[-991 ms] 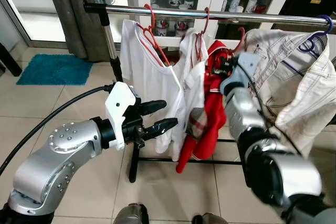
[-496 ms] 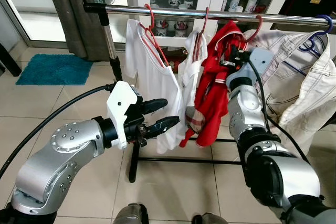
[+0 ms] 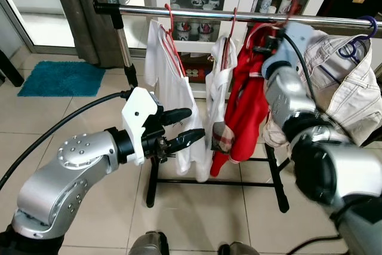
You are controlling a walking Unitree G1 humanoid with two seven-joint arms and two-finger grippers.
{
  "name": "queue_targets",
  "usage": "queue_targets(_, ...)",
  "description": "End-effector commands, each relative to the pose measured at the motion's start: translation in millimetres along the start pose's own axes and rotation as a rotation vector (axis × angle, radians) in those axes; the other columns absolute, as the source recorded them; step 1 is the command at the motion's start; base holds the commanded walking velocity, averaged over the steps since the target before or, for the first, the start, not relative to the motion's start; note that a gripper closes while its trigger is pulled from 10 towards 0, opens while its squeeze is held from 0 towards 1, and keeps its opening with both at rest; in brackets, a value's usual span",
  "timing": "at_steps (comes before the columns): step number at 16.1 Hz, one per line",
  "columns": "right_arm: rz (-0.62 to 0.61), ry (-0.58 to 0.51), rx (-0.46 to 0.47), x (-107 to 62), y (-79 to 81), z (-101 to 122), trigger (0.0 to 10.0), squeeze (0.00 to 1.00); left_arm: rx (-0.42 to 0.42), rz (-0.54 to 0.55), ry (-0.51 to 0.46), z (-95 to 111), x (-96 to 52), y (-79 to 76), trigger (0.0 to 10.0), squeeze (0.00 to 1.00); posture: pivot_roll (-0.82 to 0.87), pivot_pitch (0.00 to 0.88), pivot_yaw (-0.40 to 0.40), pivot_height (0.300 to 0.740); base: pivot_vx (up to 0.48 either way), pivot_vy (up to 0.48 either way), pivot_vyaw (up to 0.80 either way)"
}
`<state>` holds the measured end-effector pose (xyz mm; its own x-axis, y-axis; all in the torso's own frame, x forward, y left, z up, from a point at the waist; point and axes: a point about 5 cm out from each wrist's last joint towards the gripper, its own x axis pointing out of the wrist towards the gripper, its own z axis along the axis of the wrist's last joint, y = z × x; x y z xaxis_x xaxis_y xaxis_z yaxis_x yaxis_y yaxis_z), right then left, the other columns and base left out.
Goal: Hang hanger
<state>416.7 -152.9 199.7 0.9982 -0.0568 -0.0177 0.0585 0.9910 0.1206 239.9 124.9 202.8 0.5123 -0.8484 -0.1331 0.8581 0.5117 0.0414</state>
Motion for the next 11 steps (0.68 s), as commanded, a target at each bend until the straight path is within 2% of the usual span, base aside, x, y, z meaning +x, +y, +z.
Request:
queue_targets(1,-0.004,0.049,-0.043,2.5,1.2,4,10.0,0.0,0.01,-0.024,0.001,2,1.9,-1.2,10.0,0.0,0.09,0.097,-0.031,0.74,0.0,0.0,0.0)
queue_targets(3,0.0,0.192,-0.072,-0.1,-0.6,-13,10.0,0.0,0.009,-0.029,0.001,3,2.6,-2.5,10.0,0.0,0.1,0.102,-0.036,0.74,0.0,0.0,0.0)
queue_targets(6,-0.003,0.291,-0.087,-4.4,-4.6,-29,10.0,0.0,0.005,-0.032,0.008,2,1.3,-3.6,10.0,0.0,0.1,0.105,-0.037,0.74,0.0,0.0,0.0)
queue_targets(8,0.003,0.326,-0.101,-6.2,-5.4,-35,10.0,0.0,0.004,-0.032,0.011,1,0.7,-3.4,10.0,0.0,0.1,0.105,-0.036,0.74,0.0,0.0,0.0)
queue_targets(11,-0.02,0.324,-0.088,-6.3,-9.8,-35,10.0,0.0,0.006,-0.035,0.008,2,1.9,-2.5,10.0,0.0,0.1,0.103,-0.027,0.74,0.0,0.0,0.0)
